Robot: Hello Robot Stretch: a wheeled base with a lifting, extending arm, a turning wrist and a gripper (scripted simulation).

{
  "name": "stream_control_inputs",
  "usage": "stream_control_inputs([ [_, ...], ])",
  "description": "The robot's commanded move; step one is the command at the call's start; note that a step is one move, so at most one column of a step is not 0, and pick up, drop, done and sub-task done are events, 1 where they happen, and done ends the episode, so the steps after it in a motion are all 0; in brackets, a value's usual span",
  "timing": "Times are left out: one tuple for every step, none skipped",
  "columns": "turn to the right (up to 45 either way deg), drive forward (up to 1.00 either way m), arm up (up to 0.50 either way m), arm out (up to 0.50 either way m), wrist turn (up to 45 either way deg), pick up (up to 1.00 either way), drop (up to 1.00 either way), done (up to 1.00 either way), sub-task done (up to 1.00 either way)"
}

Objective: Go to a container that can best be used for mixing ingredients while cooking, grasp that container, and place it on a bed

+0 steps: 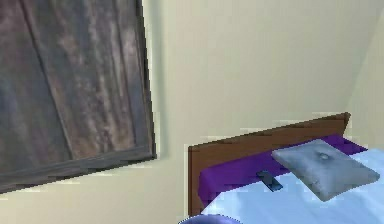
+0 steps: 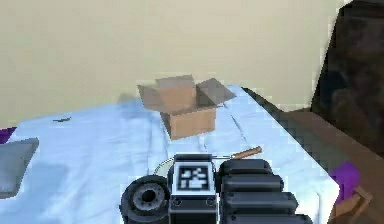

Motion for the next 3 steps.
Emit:
stream_control_inputs([
  [0.0, 0.20, 0.00, 0.00, 0.0, 0.00, 0.00, 0.00, 0.00],
  [45.0, 0.00, 0.00, 0.00, 0.0, 0.00, 0.00, 0.00, 0.00],
  [45.0, 0.00, 0.00, 0.00, 0.0, 0.00, 0.00, 0.00, 0.00],
])
